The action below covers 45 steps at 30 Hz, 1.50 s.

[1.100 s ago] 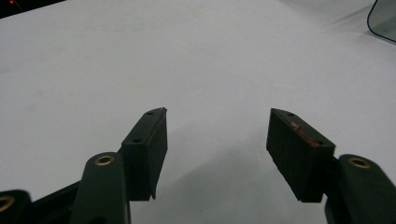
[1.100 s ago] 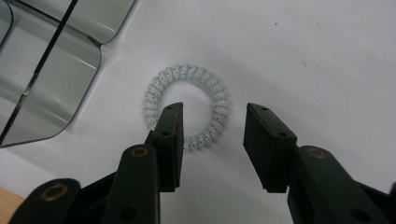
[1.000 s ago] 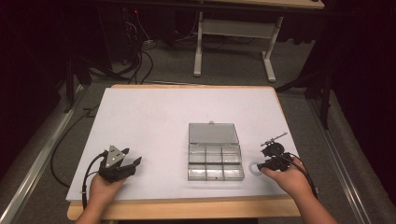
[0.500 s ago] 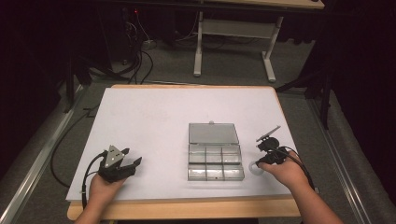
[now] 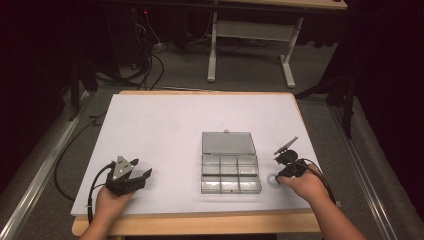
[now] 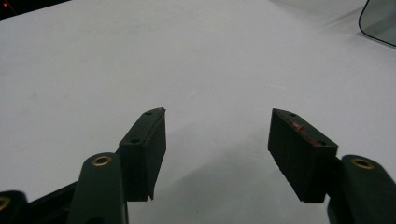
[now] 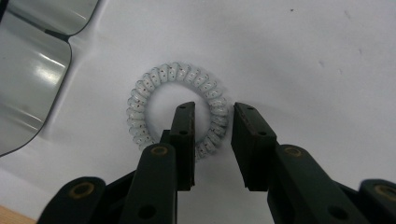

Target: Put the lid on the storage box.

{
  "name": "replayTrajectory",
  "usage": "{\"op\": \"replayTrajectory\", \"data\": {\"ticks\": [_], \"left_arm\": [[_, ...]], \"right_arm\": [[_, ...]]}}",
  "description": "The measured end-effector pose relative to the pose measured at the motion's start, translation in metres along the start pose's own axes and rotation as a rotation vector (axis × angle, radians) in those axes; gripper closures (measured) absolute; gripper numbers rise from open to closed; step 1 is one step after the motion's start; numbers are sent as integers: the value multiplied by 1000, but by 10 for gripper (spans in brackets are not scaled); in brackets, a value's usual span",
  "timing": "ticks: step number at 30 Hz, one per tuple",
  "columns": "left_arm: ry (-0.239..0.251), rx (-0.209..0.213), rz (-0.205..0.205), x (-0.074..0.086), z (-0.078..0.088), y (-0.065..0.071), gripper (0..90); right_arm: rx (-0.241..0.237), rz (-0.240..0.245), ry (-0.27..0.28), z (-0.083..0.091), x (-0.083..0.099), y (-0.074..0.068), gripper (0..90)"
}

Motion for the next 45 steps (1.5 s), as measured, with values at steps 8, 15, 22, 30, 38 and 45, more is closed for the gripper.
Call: {"op": "replayTrajectory", "data": {"ticks": [8,15,22,30,38,45], "left_arm": [[11,-4,-6,0,1,0,377],[16,-7,-4,0,2,1,377],[16,-9,-6,0,2,1,377],[28,-14,-5,1,3,1,374],[31,-12,1,1,3,0,367],[32,-10,-1,1,3,1,367]], "right_arm": [[5,24,-12,-1,-3,-3,826],[6,28,-5,3,-2,-2,830],[-17,1,31,15,1,3,830],[-37,-16,59,26,2,6,830],[-38,-19,77,38,2,6,830],[-48,-25,90,45,0,4,829]]}}
Point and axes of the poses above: each handheld gripper's, and its own axes: z roughly backward along the jaws, x roughly out of its underside, y roughly to its right, the point moved 3 cm from there along -z, roughly forward along the jaws, and after that the axes turned 3 degrees about -y, right-handed, at the moved point
